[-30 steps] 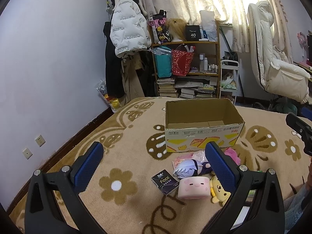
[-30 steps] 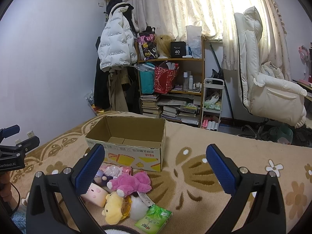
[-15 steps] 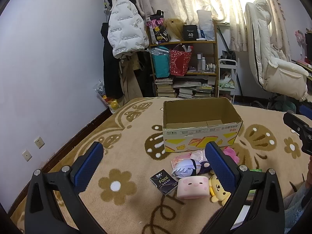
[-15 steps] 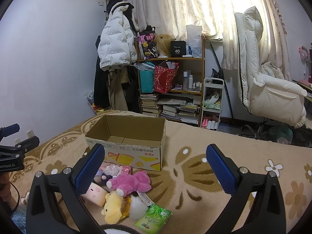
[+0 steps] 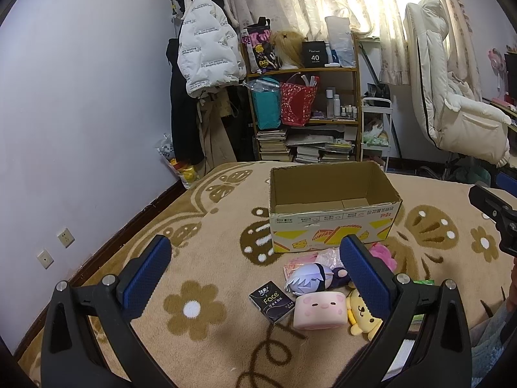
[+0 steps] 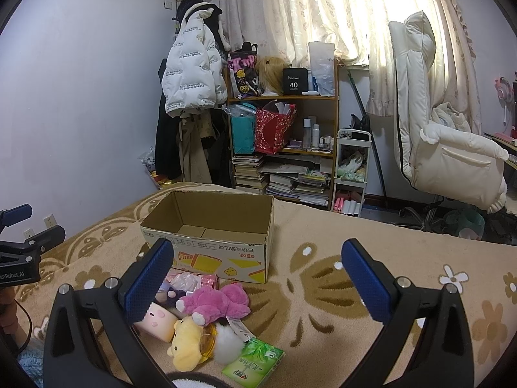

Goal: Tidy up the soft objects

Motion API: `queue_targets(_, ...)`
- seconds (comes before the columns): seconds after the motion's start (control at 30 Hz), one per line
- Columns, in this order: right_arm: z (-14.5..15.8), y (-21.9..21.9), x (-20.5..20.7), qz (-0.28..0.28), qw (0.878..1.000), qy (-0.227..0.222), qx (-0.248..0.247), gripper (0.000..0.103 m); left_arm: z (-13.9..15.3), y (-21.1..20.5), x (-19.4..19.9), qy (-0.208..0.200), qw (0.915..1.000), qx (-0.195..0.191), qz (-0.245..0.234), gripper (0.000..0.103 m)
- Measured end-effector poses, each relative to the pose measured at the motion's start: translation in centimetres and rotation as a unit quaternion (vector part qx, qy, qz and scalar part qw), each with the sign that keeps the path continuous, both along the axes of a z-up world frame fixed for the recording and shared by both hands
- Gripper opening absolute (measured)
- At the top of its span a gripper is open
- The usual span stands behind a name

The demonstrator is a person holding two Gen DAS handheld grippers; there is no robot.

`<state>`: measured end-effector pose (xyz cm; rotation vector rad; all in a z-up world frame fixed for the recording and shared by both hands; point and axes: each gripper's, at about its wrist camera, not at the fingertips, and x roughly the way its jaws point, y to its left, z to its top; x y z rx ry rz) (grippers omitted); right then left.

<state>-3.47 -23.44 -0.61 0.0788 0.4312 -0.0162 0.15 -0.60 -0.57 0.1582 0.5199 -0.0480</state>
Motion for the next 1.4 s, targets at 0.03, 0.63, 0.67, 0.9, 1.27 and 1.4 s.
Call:
queue_targets(0.03, -0.02, -0.01, 0.0, 0.0, 1.0, 0.001, 0.0, 0.103, -0.02, -0.01, 0.0, 0.0, 1.0, 0.0, 0.0, 0.103)
queue_targets(0.63, -0.05, -0.04, 0.03, 0.0, 1.0, 0.001, -0.001, 0.103, 0.03, -0.11, -0.03, -0.001, 1.0, 0.001, -0.001, 0.103)
queue_targets(0.67, -0.05, -0.04, 0.02, 0.0, 1.0, 0.001, -0.001, 0.103, 0.05, -0.14, -0.04, -0.001, 1.0, 0.001, -0.001, 0.103)
queue_targets(0.9, -0.03, -0.01, 0.01, 0.001, 1.0, 0.002, -0.001, 0.103, 0.05, -0.17, -0.1, -0.002, 1.0, 0.004, 0.002, 0.103)
queue_targets(1.27, 0.0, 0.07, -0.01, 0.0, 1.0, 0.003, -0.002, 0.103, -0.08, -0.02, -0.31, 0.0, 1.0, 0.004, -0.002, 0.103)
queue_targets(1.4, 0.14, 0.11, -0.04, 0.007, 1.0, 0.006, 0.001, 0.103, -0.08, -0.06, -0.18, 0.003, 1.0, 0.005, -0.004, 0.103)
